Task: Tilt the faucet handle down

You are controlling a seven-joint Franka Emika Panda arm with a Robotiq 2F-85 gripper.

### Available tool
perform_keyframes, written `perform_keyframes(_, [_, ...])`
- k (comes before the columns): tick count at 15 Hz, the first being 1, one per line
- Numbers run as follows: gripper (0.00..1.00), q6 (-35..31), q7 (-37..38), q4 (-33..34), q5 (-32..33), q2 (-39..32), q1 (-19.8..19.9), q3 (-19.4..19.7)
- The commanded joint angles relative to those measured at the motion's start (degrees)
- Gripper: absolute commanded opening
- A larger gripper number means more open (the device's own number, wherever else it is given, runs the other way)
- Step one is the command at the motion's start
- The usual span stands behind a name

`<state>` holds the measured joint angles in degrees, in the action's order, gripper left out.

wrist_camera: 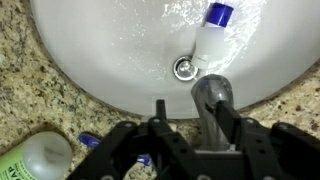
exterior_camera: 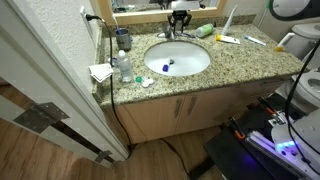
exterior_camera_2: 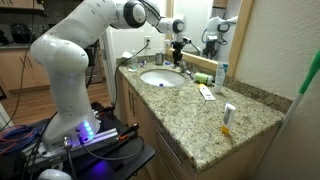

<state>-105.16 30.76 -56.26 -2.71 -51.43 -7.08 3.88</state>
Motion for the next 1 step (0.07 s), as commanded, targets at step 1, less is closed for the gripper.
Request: perform_keyframes(1, [0.62, 0.14, -0.08, 0.24, 0.09, 0.02, 0.05, -0.14])
